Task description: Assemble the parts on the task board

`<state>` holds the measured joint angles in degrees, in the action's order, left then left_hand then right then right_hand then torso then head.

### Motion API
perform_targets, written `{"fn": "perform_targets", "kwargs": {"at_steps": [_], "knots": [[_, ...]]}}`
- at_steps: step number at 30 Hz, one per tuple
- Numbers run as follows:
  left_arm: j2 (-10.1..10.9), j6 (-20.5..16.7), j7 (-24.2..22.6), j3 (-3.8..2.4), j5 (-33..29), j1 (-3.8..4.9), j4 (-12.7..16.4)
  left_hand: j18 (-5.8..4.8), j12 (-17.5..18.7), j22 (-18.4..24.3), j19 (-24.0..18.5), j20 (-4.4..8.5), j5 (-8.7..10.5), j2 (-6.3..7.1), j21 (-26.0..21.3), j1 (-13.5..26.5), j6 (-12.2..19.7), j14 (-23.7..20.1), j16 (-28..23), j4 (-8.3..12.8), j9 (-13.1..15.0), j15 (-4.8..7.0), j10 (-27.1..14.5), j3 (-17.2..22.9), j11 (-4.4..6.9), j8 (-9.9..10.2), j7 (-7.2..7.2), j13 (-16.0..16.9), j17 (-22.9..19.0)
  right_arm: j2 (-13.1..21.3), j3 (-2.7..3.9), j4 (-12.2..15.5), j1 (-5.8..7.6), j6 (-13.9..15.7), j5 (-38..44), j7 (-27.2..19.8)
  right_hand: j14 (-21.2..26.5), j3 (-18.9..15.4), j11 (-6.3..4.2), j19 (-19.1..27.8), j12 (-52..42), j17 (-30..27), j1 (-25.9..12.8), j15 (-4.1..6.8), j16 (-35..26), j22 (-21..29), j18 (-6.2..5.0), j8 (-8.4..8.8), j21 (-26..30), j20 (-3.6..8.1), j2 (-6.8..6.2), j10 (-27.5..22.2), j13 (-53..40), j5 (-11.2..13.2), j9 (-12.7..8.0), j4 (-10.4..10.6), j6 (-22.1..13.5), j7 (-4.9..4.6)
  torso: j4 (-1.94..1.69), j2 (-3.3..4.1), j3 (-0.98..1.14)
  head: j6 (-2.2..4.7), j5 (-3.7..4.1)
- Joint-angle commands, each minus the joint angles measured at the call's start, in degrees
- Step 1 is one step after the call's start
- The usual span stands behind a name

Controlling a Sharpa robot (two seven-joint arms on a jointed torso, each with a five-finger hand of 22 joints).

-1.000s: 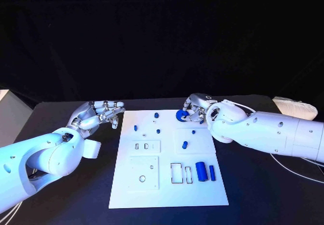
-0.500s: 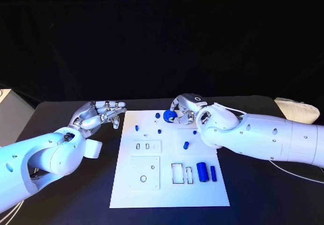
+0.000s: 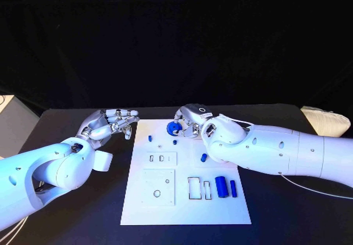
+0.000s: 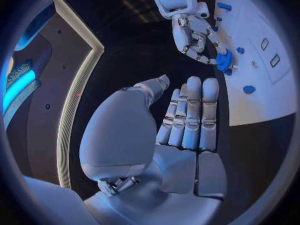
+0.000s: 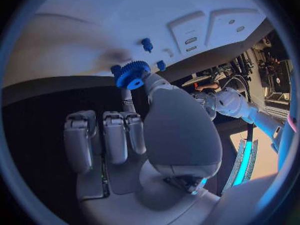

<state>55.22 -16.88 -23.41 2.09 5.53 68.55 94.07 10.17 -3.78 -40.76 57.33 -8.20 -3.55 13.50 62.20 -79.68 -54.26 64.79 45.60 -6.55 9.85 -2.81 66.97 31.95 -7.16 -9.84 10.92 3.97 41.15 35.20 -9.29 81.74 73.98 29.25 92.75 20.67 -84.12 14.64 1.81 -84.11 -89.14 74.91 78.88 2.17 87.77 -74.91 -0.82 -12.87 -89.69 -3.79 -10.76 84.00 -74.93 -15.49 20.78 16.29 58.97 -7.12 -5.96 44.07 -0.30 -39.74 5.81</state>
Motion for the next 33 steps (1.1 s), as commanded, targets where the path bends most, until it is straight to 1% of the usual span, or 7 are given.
{"fn": "perform_targets", "kwargs": {"at_steps": [1, 3, 6, 13, 21, 27, 33], "knots": [[-0.11, 1.22, -0.08, -0.05, -0.17, 0.05, -0.01, -0.27, 0.02, -0.07, 0.39, 0.03, 0.35, -0.49, 0.34, 0.12, 0.1, -0.17, 0.33, 0.12, 0.07, 0.15, 0.09, 0.29, 0.17, 0.0, -0.04, 0.05, 0.07, -0.6, -0.03, -0.63, -0.21, -0.16, 1.49, -0.67, -4.33, 0.41, -0.43, -5.89, -0.19, 7.42, 0.19, 0.44, 0.25, -15.09, 0.82, -0.18, -0.31, 0.34, -0.52, 5.41, -14.34, 0.01, 0.41, 0.09, 1.41, 1.22, 0.0, 0.07, 0.02, -0.09, -0.17], [-0.11, 1.24, -0.03, -0.05, -0.17, 0.06, -0.1, -0.27, 0.02, -0.07, 0.39, 0.03, 0.35, -0.49, 0.34, 0.12, 0.1, -0.17, 0.33, 0.12, 0.07, 0.15, 0.09, 0.29, 0.17, 0.0, -0.04, 0.05, 0.07, -0.99, -0.05, -1.0, -0.3, -0.25, 1.56, -0.71, -4.33, 0.41, -0.43, -5.89, -0.19, 7.42, 0.19, 0.44, 0.25, -15.09, 0.82, -0.18, -0.31, 0.34, -0.52, 5.41, -14.34, 0.01, 0.41, 0.09, 1.41, 1.22, 0.12, 0.08, 0.13, -0.1, -0.25], [-0.14, 1.27, 0.03, -0.05, -0.17, 0.06, -0.2, -0.27, 0.02, -0.07, 0.39, 0.03, 0.35, -0.49, 0.34, 0.12, 0.1, -0.17, 0.33, 0.12, 0.07, 0.15, 0.09, 0.29, 0.17, 0.0, -0.04, 0.05, 0.07, -1.59, -0.09, -1.54, -0.44, -0.44, 1.63, -0.77, -4.34, 0.51, -0.42, -5.89, -0.18, 7.49, 0.2, 0.44, 0.27, -15.09, 0.82, -0.15, -0.31, 0.34, -0.59, 5.4, -14.33, -0.05, 0.39, 0.06, 1.34, 1.2, 0.22, 0.07, 0.13, -0.16, -0.2], [-0.28, 1.38, 0.09, -0.05, -0.16, 0.06, -0.23, -0.27, 0.02, -0.07, 0.39, 0.03, 0.35, -0.49, 0.34, 0.12, 0.1, -0.17, 0.33, 0.12, 0.07, 0.15, 0.09, 0.29, 0.17, 0.0, -0.04, 0.05, 0.07, -2.75, -0.14, -2.74, -0.72, -0.73, 1.69, -0.88, -4.34, 0.57, -0.39, -5.89, -0.19, 7.47, 0.14, 0.44, 0.27, -15.09, 0.82, -0.11, -0.31, 0.34, -0.67, 5.4, -14.34, -0.08, 0.37, 0.07, 1.24, 1.16, 0.16, 0.01, 0.16, -0.42, -0.29], [-0.36, 1.41, 0.12, -0.05, -0.14, 0.06, -0.24, -0.27, 0.03, -0.12, 0.36, 0.03, 0.36, -0.47, 0.42, 0.15, 0.13, -0.2, 0.38, 0.18, 0.09, 0.14, 0.07, 0.32, 0.15, 0.01, 0.0, 0.05, 0.07, -3.71, -0.24, -4.12, -0.82, -1.04, 1.69, -0.91, -4.34, 0.59, -0.39, -5.89, -0.18, 7.5, 0.12, 0.43, 0.27, -15.09, 0.82, -0.09, -0.31, 0.34, -0.7, 5.39, -14.33, -0.08, 0.36, 0.07, 1.21, 1.14, 0.04, 0.01, 0.12, -0.52, -0.34], [-0.31, 1.38, 0.16, -0.05, -0.13, 0.07, -0.22, -0.27, 0.03, -0.12, 0.36, 0.03, 0.36, -0.47, 0.42, 0.15, 0.13, -0.2, 0.38, 0.18, 0.09, 0.14, 0.07, 0.32, 0.15, 0.01, 0.0, 0.05, 0.07, -4.12, -0.29, -4.84, -0.84, -1.38, 1.65, -0.96, -4.36, 0.71, -0.32, -5.89, -0.13, 7.57, 0.01, 0.41, 0.29, -15.09, 0.82, 0.0, -0.31, 0.33, -0.82, 5.36, -14.28, -0.11, 0.31, 0.09, 1.02, 1.07, 0.25, 0.06, 0.12, -0.54, -0.47], [-0.36, 1.41, 0.19, -0.05, -0.13, 0.07, -0.19, -0.27, 0.03, -0.12, 0.36, 0.03, 0.36, -0.47, 0.42, 0.15, 0.13, -0.2, 0.38, 0.18, 0.09, 0.14, 0.07, 0.32, 0.15, 0.01, 0.0, 0.05, 0.07, -4.63, -0.42, -5.47, -0.95, -2.38, 1.36, -1.1, -4.36, 0.75, -0.27, -5.89, -0.12, 7.59, -0.15, 0.37, 0.29, -15.09, 0.82, 0.05, -0.31, 0.32, -0.95, 5.34, -14.27, -0.08, 0.28, 0.13, 0.91, 1.0, 0.18, 0.01, 0.12, -0.69, -0.51]]}}
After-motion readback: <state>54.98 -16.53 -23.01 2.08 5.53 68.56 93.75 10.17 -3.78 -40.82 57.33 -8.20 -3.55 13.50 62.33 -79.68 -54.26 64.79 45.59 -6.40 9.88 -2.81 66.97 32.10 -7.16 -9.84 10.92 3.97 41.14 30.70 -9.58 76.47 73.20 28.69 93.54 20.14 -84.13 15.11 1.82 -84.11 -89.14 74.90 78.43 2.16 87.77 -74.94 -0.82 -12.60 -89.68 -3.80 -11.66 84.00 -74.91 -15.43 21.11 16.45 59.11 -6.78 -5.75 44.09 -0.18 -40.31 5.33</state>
